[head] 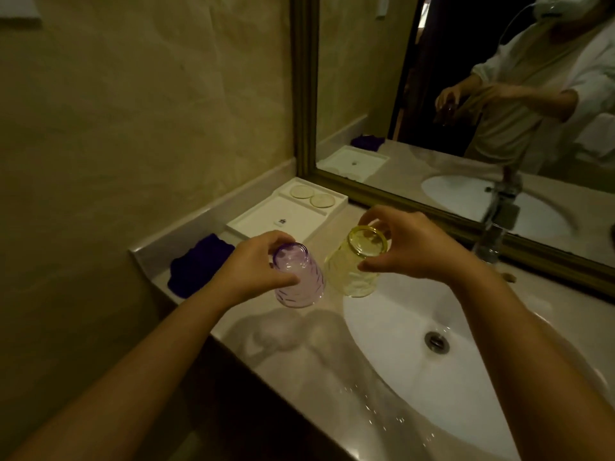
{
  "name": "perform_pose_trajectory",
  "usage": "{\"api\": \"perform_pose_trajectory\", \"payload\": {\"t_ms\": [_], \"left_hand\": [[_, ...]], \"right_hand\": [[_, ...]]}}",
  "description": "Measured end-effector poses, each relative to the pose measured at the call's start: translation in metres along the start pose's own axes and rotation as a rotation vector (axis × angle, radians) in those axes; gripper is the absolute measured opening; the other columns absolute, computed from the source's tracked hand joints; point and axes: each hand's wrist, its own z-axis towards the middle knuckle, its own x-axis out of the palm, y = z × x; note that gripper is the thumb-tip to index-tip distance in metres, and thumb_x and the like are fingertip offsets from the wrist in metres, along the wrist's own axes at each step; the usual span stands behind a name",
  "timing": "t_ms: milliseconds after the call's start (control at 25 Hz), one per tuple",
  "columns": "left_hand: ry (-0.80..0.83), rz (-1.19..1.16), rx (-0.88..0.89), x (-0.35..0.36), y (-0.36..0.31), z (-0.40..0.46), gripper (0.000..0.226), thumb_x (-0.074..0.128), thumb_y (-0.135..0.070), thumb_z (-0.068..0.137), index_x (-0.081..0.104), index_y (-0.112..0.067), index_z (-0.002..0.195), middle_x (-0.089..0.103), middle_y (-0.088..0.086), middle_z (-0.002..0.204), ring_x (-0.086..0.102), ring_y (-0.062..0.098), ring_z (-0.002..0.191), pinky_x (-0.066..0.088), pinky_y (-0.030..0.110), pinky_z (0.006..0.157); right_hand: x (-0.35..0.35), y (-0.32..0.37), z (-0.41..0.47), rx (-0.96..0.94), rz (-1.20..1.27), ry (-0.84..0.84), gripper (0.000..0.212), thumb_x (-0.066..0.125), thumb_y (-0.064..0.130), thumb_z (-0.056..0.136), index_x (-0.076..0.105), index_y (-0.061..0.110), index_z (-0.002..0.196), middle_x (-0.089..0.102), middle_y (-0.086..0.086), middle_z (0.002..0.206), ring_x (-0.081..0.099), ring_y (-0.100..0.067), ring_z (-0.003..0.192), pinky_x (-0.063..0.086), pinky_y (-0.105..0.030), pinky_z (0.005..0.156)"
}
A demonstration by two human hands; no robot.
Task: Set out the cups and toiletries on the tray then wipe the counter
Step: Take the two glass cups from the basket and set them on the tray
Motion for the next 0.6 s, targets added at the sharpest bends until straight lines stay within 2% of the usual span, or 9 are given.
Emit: {"api": "perform_pose_trajectory", "payload": {"t_ms": [280, 440, 600], "left_hand": [[-0.029, -0.052, -0.003, -0.037, 0.048, 0.088, 0.055, 0.081, -0.017, 0.058, 0.059, -0.024, 0.108, 0.065, -0.007, 0.101, 0.062, 0.011, 0.095, 0.055, 0.029, 0.081], [-0.026, -0.053, 0.017, -0.05, 0.076, 0.142, 0.06, 0.083, -0.021, 0.056, 0.058, -0.026, 0.11, 0.065, -0.004, 0.106, 0.061, 0.012, 0.096, 0.054, 0.031, 0.082], [-0.015, -0.093, 0.076, -0.068, 0.107, 0.199, 0.056, 0.084, -0.018, 0.058, 0.06, -0.024, 0.108, 0.064, -0.006, 0.099, 0.06, 0.008, 0.089, 0.048, 0.015, 0.072]], "right_hand": [[0.021, -0.005, 0.101, 0.032, 0.028, -0.016, 0.061, 0.08, 0.039, 0.061, 0.048, 0.036, 0.113, 0.063, 0.001, 0.116, 0.058, -0.02, 0.101, 0.055, -0.045, 0.081], [0.035, -0.011, 0.149, 0.116, 0.046, -0.073, 0.061, 0.079, 0.041, 0.06, 0.048, 0.039, 0.112, 0.064, 0.004, 0.113, 0.059, -0.018, 0.1, 0.056, -0.045, 0.078], [0.053, -0.013, 0.19, 0.246, 0.041, -0.189, 0.06, 0.079, 0.042, 0.06, 0.048, 0.04, 0.111, 0.065, 0.004, 0.111, 0.06, -0.019, 0.1, 0.055, -0.046, 0.078]]}}
